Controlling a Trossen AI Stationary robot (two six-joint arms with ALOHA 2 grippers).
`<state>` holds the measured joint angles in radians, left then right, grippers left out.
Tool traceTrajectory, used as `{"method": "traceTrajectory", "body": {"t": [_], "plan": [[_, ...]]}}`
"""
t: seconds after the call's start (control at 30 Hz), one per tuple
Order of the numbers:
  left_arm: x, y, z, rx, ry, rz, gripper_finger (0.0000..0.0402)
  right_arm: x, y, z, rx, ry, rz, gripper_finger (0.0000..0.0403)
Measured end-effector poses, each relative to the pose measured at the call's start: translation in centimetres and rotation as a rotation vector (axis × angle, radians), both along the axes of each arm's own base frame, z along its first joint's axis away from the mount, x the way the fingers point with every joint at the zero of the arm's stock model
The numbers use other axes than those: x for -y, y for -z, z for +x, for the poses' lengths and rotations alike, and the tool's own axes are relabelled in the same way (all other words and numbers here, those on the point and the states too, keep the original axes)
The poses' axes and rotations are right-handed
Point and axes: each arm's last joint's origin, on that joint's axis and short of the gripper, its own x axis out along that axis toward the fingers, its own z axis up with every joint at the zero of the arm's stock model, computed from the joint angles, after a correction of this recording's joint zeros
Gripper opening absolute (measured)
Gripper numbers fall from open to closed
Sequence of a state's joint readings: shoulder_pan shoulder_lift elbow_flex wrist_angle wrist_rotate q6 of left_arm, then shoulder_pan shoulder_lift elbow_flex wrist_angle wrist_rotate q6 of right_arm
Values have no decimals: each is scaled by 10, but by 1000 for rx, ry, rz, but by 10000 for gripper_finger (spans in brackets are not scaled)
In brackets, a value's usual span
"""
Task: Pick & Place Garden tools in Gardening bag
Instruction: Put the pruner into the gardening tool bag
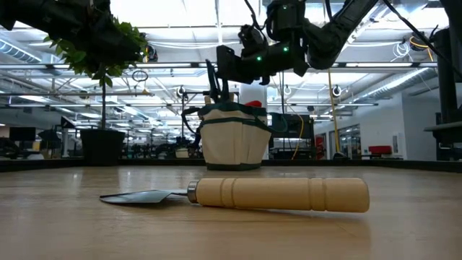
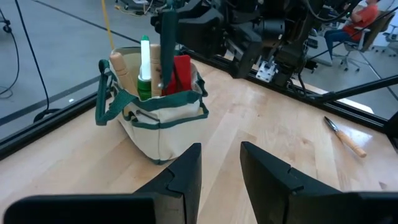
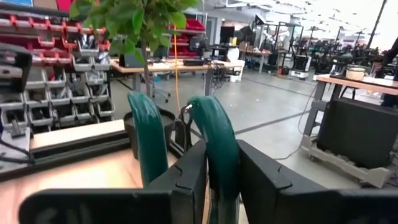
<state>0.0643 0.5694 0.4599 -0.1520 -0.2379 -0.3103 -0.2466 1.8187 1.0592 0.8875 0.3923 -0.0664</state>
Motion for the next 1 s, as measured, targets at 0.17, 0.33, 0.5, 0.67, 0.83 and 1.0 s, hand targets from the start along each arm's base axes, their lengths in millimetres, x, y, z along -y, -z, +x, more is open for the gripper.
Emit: {"method": "traceTrajectory", "body": {"t": [0.17,0.33,0.5,0.67,0.83,1.0], "plan": [[0,0,0,0,0,0,118,0,0,0,1,0,-1,91],[0,0,0,0,0,0,118,0,1,0,-12,1,5,121],[0,0,0,0,0,0,118,0,2,0,-21,3,7,157],[0,0,0,0,0,0,118,2,2,-1,-24,73,6,185],[0,0,0,0,0,0,118,5,2,-2,-28,90,2,201],[0,0,0,0,0,0,118,5,5,-2,-108,88,-51,207]]}}
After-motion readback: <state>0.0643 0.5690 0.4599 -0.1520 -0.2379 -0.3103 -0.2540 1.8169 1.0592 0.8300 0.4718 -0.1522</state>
